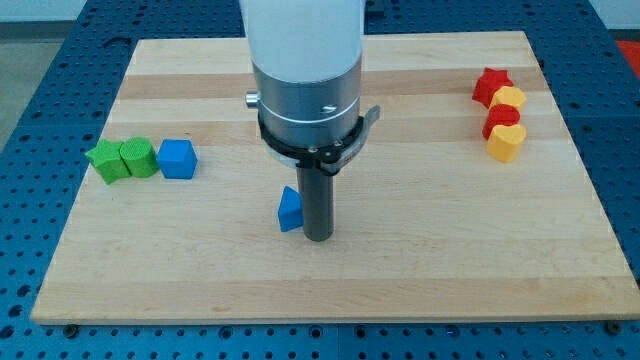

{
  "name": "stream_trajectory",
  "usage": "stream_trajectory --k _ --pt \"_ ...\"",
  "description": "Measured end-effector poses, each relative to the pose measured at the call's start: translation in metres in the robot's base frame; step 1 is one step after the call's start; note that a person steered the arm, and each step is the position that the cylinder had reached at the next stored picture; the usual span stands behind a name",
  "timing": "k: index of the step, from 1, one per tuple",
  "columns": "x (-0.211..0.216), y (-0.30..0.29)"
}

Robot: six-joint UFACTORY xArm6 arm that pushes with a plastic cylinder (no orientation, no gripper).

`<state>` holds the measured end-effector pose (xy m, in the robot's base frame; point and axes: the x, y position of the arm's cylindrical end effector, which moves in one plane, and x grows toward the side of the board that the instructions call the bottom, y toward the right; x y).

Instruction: Move the blue triangle slightly right

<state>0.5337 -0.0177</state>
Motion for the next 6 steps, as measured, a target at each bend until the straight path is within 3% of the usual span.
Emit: stream_trajectory --k 3,4,6 --pt "0.006 -0.092" --pt "-0.008 -0.088" --pt "-0.012 -0.014"
